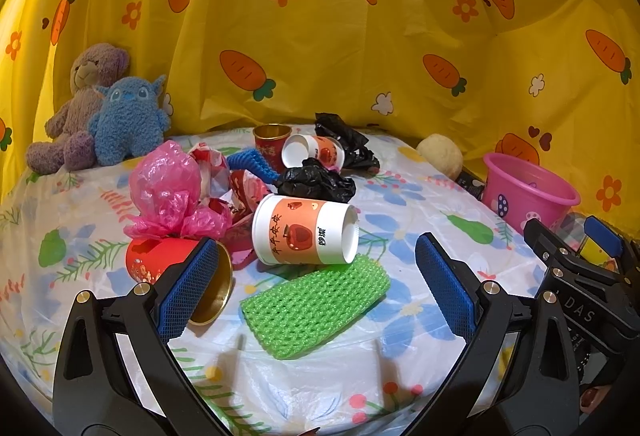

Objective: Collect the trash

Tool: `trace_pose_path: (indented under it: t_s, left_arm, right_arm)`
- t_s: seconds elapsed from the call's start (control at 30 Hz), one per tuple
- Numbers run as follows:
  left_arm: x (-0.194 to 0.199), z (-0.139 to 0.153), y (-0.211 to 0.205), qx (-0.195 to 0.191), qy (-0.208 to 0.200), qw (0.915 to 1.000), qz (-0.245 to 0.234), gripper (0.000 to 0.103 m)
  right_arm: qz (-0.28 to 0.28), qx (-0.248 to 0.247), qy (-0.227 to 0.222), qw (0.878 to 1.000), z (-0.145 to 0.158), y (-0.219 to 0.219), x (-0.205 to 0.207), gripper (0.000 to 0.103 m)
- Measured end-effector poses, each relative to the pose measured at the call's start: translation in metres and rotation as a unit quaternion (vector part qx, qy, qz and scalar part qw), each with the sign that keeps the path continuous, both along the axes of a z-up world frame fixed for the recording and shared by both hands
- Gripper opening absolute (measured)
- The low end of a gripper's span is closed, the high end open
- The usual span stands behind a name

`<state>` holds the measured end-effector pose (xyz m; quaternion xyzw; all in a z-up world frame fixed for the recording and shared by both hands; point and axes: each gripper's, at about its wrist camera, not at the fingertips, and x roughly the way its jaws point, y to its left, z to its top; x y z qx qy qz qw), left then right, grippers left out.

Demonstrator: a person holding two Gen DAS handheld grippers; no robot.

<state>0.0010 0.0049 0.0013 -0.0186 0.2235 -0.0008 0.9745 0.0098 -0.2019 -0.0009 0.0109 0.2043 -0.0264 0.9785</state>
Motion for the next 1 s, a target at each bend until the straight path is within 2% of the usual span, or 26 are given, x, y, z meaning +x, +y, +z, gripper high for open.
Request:
trace_pose_path:
  t_s: [1.0]
  left_arm:
    - [0.0027,-0.0032,0.005,-0.002,-0.002,1.0,0.002,0.097]
  right_arm:
    - [0.001,0.003,0.002,1.0,-0.0044,-0.0018,0.0003,0.098]
